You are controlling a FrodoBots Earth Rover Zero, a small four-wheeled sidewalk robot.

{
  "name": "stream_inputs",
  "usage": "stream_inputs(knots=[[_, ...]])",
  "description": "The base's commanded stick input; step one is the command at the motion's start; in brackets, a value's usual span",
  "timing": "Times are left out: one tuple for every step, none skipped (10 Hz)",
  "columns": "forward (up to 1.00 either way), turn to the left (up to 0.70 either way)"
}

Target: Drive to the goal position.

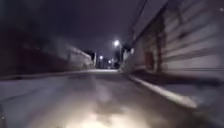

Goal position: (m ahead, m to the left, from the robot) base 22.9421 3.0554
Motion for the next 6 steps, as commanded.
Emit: stream_inputs(knots=[[0.7, -0.35], [0.7, -0.34], [0.7, -0.19], [0.7, -0.04], [0.7, 0.0], [0.7, 0.0]])
